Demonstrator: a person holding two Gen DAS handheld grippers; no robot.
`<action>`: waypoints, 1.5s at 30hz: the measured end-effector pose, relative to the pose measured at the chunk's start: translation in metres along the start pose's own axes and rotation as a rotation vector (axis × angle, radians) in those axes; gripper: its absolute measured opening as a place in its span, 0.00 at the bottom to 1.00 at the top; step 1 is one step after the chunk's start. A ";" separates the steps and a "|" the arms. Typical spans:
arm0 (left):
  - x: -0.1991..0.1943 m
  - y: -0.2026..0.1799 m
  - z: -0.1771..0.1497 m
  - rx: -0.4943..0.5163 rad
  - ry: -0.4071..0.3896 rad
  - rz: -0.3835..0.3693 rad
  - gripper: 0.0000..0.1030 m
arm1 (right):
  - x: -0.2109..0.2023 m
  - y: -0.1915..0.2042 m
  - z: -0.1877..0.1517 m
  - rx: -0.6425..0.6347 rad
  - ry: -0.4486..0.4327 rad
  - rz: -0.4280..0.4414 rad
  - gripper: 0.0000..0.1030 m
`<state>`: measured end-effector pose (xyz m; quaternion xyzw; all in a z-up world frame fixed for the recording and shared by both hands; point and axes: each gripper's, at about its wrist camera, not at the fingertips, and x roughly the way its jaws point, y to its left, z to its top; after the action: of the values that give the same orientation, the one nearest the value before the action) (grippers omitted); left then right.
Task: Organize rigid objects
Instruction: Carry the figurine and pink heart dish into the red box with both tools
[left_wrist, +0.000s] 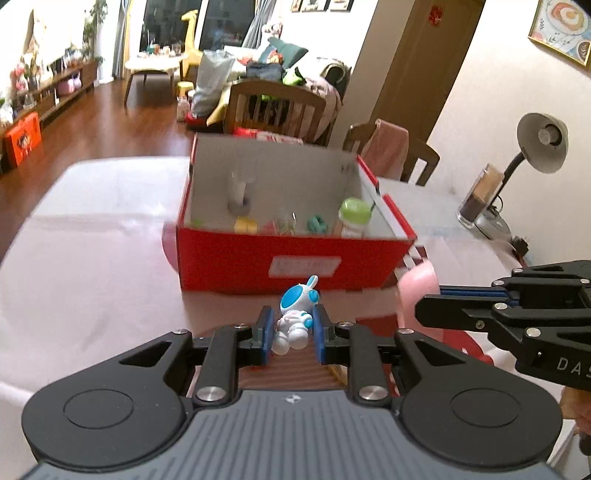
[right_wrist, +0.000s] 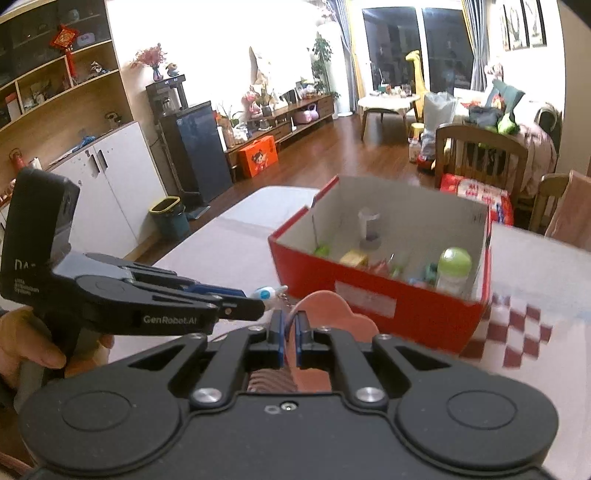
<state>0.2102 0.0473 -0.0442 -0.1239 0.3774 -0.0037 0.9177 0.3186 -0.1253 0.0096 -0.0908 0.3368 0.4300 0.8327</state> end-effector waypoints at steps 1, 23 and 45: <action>0.000 -0.001 0.006 0.014 -0.009 0.011 0.21 | 0.000 -0.001 0.004 -0.008 -0.006 -0.004 0.05; 0.059 0.002 0.098 0.099 -0.028 0.141 0.21 | 0.056 -0.052 0.071 -0.098 -0.023 -0.089 0.04; 0.173 0.016 0.107 0.130 0.133 0.193 0.20 | 0.155 -0.100 0.040 0.017 0.175 -0.113 0.05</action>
<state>0.4071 0.0696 -0.0942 -0.0268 0.4465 0.0522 0.8928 0.4779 -0.0678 -0.0728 -0.1396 0.4065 0.3699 0.8237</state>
